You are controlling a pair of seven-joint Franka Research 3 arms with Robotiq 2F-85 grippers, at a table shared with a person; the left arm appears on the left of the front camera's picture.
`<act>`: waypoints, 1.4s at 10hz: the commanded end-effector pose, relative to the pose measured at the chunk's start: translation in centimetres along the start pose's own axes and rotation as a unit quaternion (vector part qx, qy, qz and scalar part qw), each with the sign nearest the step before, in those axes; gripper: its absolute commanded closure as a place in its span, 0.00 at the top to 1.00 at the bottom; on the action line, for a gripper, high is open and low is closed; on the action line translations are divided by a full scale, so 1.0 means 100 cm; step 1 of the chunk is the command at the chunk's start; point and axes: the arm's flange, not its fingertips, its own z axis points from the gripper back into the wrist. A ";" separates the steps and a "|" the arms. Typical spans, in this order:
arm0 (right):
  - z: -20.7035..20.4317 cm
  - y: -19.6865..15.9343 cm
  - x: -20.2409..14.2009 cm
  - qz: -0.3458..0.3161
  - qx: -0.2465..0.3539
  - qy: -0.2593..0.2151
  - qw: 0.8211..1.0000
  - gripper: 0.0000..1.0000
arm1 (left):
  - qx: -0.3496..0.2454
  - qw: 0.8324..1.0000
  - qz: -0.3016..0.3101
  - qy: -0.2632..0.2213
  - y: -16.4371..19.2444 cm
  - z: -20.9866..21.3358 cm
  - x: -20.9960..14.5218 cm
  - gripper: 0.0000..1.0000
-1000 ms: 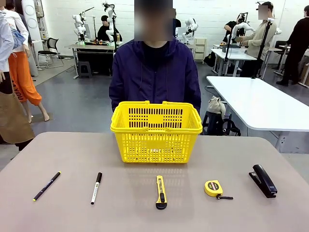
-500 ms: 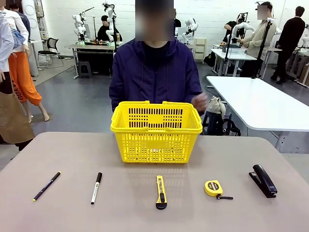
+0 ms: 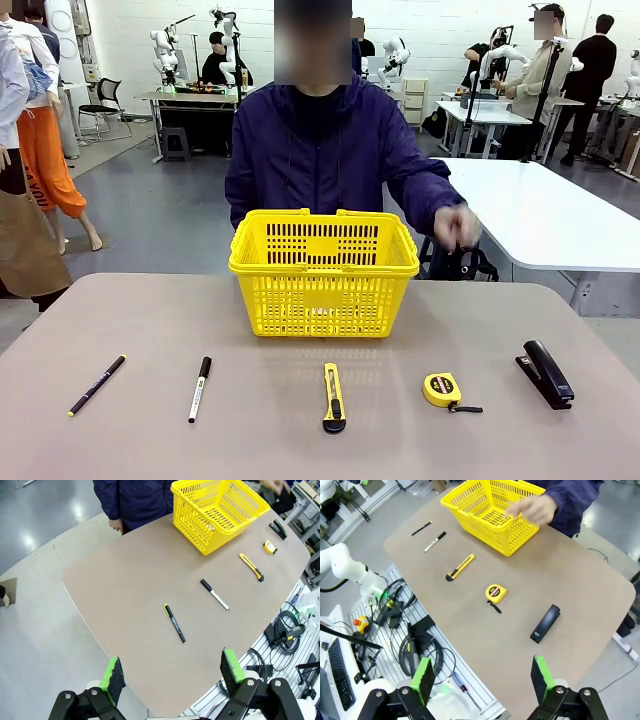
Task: Place the items the person wants into the basket.
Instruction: Pick up the item the person points to and place it in the Market Basket.
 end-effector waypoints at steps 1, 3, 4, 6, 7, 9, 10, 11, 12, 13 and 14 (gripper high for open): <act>0.000 0.002 0.000 0.007 0.005 -0.004 1.000 1.00 | -0.004 1.000 -0.002 -0.004 0.000 0.001 0.000 1.00; 0.000 0.002 0.000 0.007 0.005 -0.004 1.000 1.00 | -0.004 1.000 -0.002 -0.004 0.000 0.001 0.000 1.00; 0.000 0.002 0.000 0.007 0.005 -0.004 1.000 1.00 | -0.004 1.000 -0.002 -0.004 0.000 0.001 0.000 1.00; 0.000 0.002 0.000 0.007 0.005 -0.004 1.000 1.00 | -0.004 1.000 -0.002 -0.004 0.000 0.001 0.000 1.00; 0.000 0.002 0.000 0.007 0.005 -0.004 1.000 1.00 | -0.004 1.000 -0.002 -0.004 0.000 0.001 0.000 1.00; -0.040 0.007 0.008 -0.027 -0.004 0.053 0.998 1.00 | -0.004 1.000 -0.002 -0.004 0.000 0.001 0.000 1.00; -0.079 0.016 0.015 -0.048 -0.034 0.096 0.994 1.00 | -0.004 1.000 -0.002 -0.004 0.000 0.001 0.000 1.00; -0.116 0.026 0.021 -0.063 -0.052 0.138 0.987 1.00 | -0.004 1.000 -0.002 -0.004 0.000 0.001 0.000 1.00; -0.154 0.033 0.024 -0.088 -0.092 0.161 0.979 1.00 | -0.004 1.000 -0.002 -0.004 0.000 0.001 0.000 1.00; -0.190 0.039 0.023 -0.104 -0.130 0.181 0.969 1.00 | -0.004 1.000 -0.002 -0.004 0.000 0.001 0.000 1.00; -0.227 0.048 0.021 -0.114 -0.155 0.203 0.960 1.00 | -0.004 1.000 -0.002 -0.004 0.000 0.001 0.000 1.00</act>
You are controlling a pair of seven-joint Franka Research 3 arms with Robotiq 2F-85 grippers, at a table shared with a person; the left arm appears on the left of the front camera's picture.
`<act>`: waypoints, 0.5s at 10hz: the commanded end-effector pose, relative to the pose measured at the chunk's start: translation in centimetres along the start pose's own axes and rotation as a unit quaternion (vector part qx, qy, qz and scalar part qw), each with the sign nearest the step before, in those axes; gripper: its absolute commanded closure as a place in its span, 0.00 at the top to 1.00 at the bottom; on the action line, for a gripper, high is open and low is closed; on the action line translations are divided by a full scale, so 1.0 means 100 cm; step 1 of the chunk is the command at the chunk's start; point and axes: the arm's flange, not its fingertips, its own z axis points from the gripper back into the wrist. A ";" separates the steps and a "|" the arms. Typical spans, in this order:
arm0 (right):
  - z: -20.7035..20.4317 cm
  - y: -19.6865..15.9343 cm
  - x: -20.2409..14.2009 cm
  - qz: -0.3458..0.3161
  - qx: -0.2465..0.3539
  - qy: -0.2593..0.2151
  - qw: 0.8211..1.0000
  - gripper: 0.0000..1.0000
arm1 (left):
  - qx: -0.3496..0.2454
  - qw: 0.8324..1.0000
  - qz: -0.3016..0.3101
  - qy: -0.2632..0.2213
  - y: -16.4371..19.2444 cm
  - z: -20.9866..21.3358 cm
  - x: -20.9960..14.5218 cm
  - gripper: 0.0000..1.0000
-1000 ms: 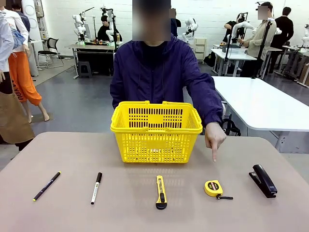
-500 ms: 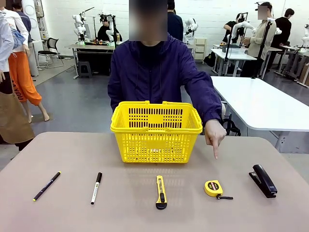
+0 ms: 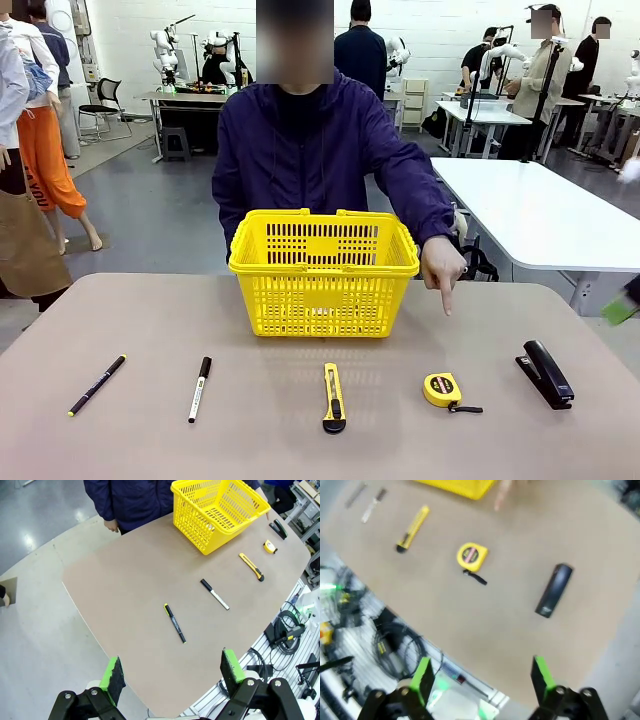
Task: Place the items the person wants into the basket.
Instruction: Pick up the item the person points to and place it in the Market Basket.
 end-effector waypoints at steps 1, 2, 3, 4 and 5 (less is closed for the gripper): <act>-0.045 0.030 0.011 -0.036 -0.046 0.045 0.997 1.00 | -0.005 1.000 -0.002 -0.005 0.000 0.001 -0.001 1.00; -0.066 0.038 0.020 -0.053 -0.074 0.043 0.995 1.00 | -0.005 1.000 -0.002 -0.005 0.000 0.001 -0.001 1.00; -0.084 0.039 0.030 -0.071 -0.090 0.039 0.993 1.00 | -0.005 1.000 -0.002 -0.005 0.000 0.001 -0.001 1.00; -0.099 0.038 0.038 -0.079 -0.099 0.044 0.991 1.00 | -0.005 1.000 -0.002 -0.005 0.000 0.001 -0.001 1.00; -0.107 0.036 0.043 -0.087 -0.107 0.041 0.990 1.00 | -0.005 1.000 -0.002 -0.005 0.000 0.001 -0.001 1.00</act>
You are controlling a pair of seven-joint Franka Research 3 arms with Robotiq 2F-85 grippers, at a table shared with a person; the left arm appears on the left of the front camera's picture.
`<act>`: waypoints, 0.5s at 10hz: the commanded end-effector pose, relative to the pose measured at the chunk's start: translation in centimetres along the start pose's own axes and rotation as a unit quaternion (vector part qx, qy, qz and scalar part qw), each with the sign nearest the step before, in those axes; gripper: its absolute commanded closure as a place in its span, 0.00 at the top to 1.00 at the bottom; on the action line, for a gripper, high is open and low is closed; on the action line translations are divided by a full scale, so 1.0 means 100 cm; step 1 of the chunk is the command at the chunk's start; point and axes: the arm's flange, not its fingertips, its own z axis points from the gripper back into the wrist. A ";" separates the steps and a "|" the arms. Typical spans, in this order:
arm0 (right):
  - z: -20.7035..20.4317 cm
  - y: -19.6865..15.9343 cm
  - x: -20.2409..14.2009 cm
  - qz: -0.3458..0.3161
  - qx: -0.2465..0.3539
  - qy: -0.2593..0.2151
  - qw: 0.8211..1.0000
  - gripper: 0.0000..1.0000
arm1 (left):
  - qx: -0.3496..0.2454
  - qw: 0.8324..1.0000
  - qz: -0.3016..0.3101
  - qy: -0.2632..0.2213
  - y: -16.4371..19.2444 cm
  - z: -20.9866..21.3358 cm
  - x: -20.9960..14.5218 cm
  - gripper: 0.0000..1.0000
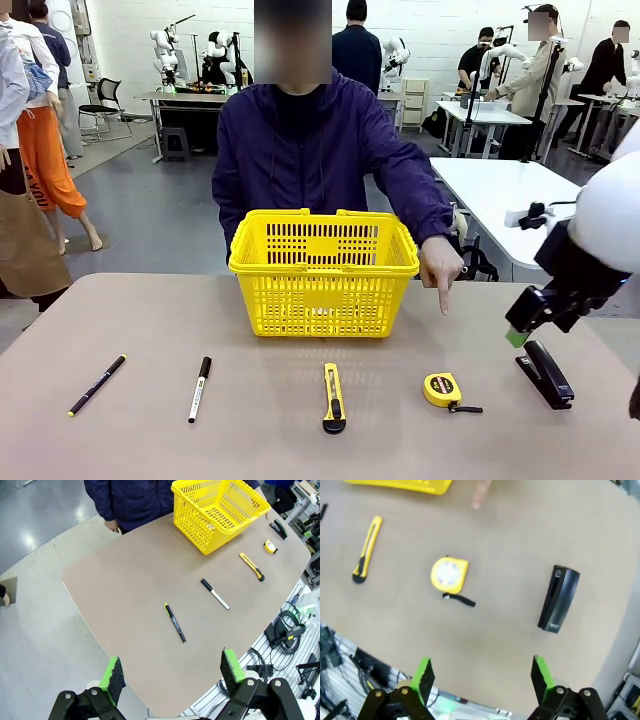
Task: Place the items the person wants into the basket.
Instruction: Pick up the item the person points to and place it in the Market Basket.
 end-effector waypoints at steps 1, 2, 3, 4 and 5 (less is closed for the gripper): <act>-0.032 -0.002 -0.007 -0.031 -0.016 -0.001 0.999 1.00 | -0.006 1.000 -0.002 -0.006 0.000 0.001 -0.001 1.00; -0.036 -0.006 -0.003 -0.041 -0.013 0.000 0.999 1.00 | -0.006 1.000 -0.002 -0.006 0.000 0.001 -0.001 1.00; -0.037 -0.013 -0.004 -0.038 -0.003 0.002 0.999 1.00 | -0.006 1.000 -0.002 -0.006 0.000 0.001 -0.001 1.00; -0.022 -0.006 0.010 -0.024 -0.006 0.005 1.000 1.00 | -0.006 1.000 -0.002 -0.006 0.000 0.001 -0.001 1.00; -0.022 -0.006 0.010 -0.024 -0.006 0.005 1.000 1.00 | -0.006 1.000 -0.002 -0.006 0.000 0.001 -0.001 1.00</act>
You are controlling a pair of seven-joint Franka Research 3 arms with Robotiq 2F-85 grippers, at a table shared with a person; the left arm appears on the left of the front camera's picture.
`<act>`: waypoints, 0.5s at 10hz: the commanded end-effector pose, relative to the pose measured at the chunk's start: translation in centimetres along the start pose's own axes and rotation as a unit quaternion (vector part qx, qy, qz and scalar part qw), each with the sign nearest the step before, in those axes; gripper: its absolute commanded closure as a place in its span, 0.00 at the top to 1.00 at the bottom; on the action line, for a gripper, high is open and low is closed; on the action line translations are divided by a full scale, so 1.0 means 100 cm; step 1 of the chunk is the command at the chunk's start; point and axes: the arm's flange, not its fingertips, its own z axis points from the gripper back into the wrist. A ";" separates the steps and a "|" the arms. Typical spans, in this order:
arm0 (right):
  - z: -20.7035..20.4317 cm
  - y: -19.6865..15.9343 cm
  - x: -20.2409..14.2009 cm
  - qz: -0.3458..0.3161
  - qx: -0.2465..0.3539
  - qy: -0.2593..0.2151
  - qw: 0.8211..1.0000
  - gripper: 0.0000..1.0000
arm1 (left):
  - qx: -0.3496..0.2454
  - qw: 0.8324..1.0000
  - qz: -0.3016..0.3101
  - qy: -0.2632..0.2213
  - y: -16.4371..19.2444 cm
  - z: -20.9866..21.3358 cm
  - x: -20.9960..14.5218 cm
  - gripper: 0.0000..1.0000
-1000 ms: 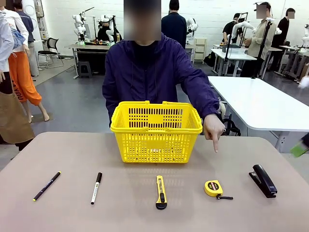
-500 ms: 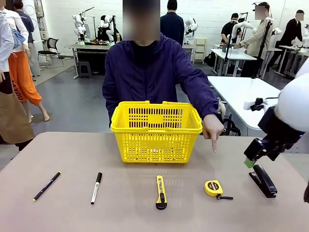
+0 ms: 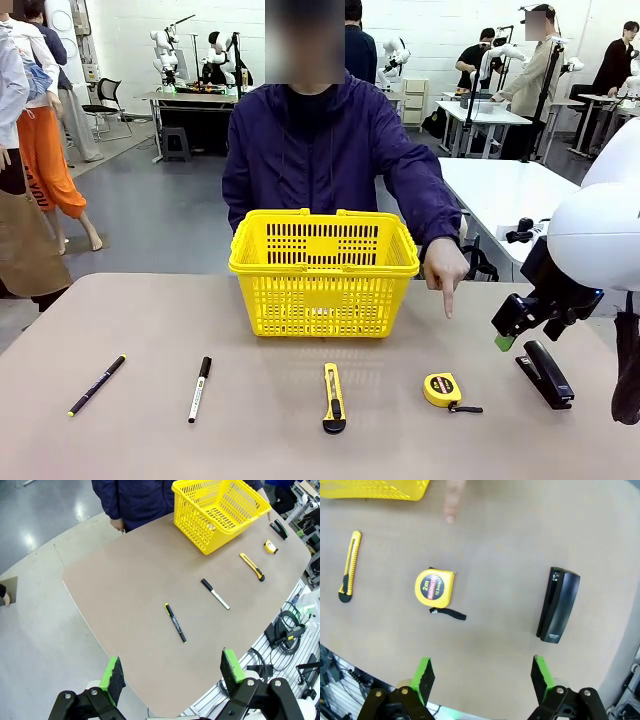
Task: Place the items the person wants into the basket.
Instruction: Pick up the item the person points to and place it in the Market Basket.
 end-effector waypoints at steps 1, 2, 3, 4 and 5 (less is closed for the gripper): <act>0.004 0.004 -0.001 0.005 -0.008 0.000 1.000 1.00 | -0.006 1.000 -0.003 -0.005 0.000 0.001 0.000 1.00; 0.004 0.004 -0.001 0.005 -0.008 0.000 1.000 1.00 | -0.006 1.000 -0.003 -0.005 0.000 0.001 0.000 1.00; 0.004 0.004 -0.001 0.005 -0.008 0.000 1.000 1.00 | -0.006 1.000 -0.003 -0.005 0.000 0.001 0.000 1.00; 0.004 0.004 -0.001 0.005 -0.008 0.000 1.000 1.00 | -0.006 1.000 -0.003 -0.005 0.000 0.001 0.000 1.00; 0.004 0.004 -0.001 0.005 -0.008 0.000 1.000 1.00 | -0.006 1.000 -0.003 -0.005 0.000 0.001 0.000 1.00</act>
